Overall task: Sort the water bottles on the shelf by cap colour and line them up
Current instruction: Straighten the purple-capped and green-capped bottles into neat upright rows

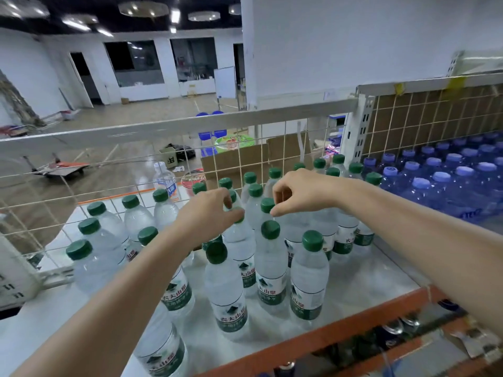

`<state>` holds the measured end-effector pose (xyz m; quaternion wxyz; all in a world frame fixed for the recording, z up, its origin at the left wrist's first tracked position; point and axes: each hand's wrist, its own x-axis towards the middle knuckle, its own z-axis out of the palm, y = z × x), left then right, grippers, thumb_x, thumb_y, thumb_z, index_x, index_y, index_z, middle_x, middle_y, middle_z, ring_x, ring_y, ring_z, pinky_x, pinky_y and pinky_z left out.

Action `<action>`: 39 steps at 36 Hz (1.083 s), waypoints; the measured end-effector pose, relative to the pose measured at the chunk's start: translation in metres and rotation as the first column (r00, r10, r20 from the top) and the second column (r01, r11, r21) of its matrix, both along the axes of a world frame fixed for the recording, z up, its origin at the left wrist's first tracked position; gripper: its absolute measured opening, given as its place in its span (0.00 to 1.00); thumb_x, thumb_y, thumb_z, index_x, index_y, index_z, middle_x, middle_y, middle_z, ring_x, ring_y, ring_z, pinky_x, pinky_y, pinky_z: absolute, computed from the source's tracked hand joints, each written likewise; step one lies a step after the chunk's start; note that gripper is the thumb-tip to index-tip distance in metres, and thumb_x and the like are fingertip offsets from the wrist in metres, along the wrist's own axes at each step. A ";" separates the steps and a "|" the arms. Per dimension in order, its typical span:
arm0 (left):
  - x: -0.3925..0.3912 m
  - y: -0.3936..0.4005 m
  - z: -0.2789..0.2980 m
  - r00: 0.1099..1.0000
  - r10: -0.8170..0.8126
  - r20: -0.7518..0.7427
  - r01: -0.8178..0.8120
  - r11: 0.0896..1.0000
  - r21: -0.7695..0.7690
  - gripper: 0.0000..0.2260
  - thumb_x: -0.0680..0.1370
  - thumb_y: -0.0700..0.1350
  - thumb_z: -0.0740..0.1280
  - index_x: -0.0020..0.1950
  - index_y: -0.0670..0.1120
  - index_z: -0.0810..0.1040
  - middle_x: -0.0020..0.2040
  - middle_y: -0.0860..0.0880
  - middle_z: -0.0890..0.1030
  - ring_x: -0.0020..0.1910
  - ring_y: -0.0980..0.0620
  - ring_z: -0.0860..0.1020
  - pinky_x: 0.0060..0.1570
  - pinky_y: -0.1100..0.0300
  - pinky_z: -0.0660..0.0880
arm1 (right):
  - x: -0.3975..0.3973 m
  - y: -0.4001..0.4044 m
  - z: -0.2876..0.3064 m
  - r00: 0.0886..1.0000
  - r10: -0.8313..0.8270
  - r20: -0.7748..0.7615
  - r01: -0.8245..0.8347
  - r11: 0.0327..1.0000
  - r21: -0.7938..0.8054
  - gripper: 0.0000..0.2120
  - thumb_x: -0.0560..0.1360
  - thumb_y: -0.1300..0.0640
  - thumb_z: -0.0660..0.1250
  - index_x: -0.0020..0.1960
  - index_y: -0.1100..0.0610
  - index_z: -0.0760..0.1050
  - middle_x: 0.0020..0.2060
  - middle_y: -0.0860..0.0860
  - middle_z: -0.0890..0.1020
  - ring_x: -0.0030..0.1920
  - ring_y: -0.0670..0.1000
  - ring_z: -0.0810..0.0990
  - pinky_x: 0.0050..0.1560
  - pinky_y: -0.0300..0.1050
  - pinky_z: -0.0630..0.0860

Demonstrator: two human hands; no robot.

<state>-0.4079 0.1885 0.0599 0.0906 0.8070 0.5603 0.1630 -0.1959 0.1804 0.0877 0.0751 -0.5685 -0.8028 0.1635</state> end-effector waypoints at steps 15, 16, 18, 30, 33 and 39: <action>-0.017 -0.029 -0.005 0.974 -0.022 -0.226 -0.052 0.947 -0.316 0.20 0.68 0.66 0.70 0.39 0.49 0.73 0.39 0.51 0.77 0.35 0.54 0.72 0.33 0.61 0.68 | -0.021 -0.004 -0.016 0.955 0.209 0.213 -0.196 0.977 -0.080 0.20 0.68 0.37 0.73 0.48 0.48 0.70 0.39 0.40 0.71 0.38 0.41 0.71 0.36 0.38 0.67; -0.017 -0.032 -0.007 0.978 -0.029 -0.207 -0.040 0.946 -0.321 0.20 0.68 0.66 0.70 0.38 0.50 0.72 0.37 0.52 0.76 0.34 0.55 0.71 0.32 0.61 0.67 | -0.022 -0.005 -0.017 0.951 0.220 0.217 -0.208 0.975 -0.076 0.19 0.68 0.37 0.73 0.46 0.47 0.69 0.37 0.39 0.69 0.36 0.40 0.69 0.34 0.37 0.64; -0.017 -0.037 -0.009 0.983 -0.031 -0.181 -0.029 0.947 -0.321 0.21 0.67 0.66 0.71 0.38 0.49 0.71 0.36 0.53 0.74 0.32 0.55 0.70 0.31 0.61 0.65 | -0.023 -0.004 -0.019 0.941 0.231 0.249 -0.225 0.973 -0.054 0.19 0.68 0.36 0.72 0.42 0.47 0.67 0.34 0.40 0.68 0.33 0.41 0.68 0.33 0.37 0.62; -0.060 -0.035 0.024 0.948 0.317 0.023 -0.314 0.945 -0.090 0.16 0.74 0.62 0.66 0.43 0.48 0.76 0.36 0.52 0.75 0.33 0.54 0.73 0.31 0.60 0.67 | -0.056 0.015 0.006 0.927 0.296 0.229 -0.341 0.920 0.193 0.19 0.74 0.36 0.64 0.48 0.51 0.76 0.41 0.44 0.77 0.42 0.45 0.76 0.36 0.41 0.71; -0.083 -0.026 0.025 0.918 0.392 -0.060 -0.395 0.918 -0.042 0.15 0.74 0.60 0.67 0.44 0.48 0.75 0.41 0.50 0.79 0.38 0.51 0.77 0.38 0.57 0.75 | -0.070 0.022 0.011 0.928 0.317 0.197 -0.350 0.923 0.162 0.16 0.75 0.39 0.65 0.47 0.51 0.76 0.41 0.44 0.77 0.42 0.45 0.76 0.41 0.44 0.75; -0.104 -0.016 0.012 0.891 0.361 -0.275 -0.421 0.884 -0.205 0.20 0.71 0.60 0.71 0.56 0.48 0.76 0.50 0.47 0.78 0.47 0.47 0.78 0.47 0.55 0.77 | -0.103 0.045 0.016 0.934 0.331 0.131 -0.345 0.932 0.106 0.18 0.76 0.45 0.67 0.61 0.54 0.75 0.54 0.49 0.78 0.51 0.49 0.77 0.53 0.46 0.76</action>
